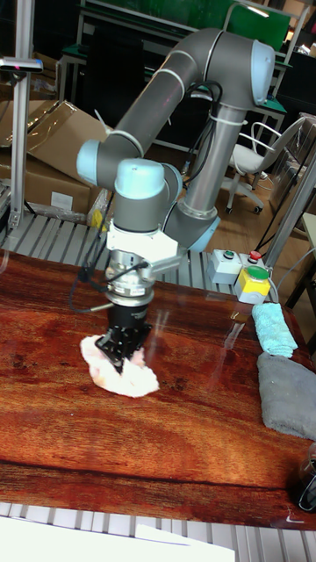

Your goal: Clean the table with a cloth

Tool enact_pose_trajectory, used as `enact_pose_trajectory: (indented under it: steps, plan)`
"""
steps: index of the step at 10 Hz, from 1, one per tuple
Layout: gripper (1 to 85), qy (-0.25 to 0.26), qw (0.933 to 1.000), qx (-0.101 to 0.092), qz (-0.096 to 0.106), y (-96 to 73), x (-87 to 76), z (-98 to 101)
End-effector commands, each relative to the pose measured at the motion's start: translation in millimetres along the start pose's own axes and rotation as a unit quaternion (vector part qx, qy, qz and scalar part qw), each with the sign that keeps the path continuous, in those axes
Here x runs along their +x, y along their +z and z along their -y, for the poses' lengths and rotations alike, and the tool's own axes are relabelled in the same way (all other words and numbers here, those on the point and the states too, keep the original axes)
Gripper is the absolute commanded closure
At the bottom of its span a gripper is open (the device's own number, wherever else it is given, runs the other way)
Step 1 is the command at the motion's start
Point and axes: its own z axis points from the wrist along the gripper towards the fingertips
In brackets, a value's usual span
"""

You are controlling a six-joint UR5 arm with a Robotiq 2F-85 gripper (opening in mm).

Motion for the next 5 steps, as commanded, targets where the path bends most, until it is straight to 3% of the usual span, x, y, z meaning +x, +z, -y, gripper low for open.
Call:
enact_pose_trajectory:
  steps: [1, 4, 5]
  plan:
    - [84.7, -0.047, 0.9989, -0.005, 0.000, -18.8, 33.5, 18.3]
    - [84.7, -0.047, 0.9988, -0.011, -0.005, -24.3, 43.9, 10.9]
    - [84.7, -0.026, 0.9994, -0.024, -0.003, -22.7, 44.7, 1.2]
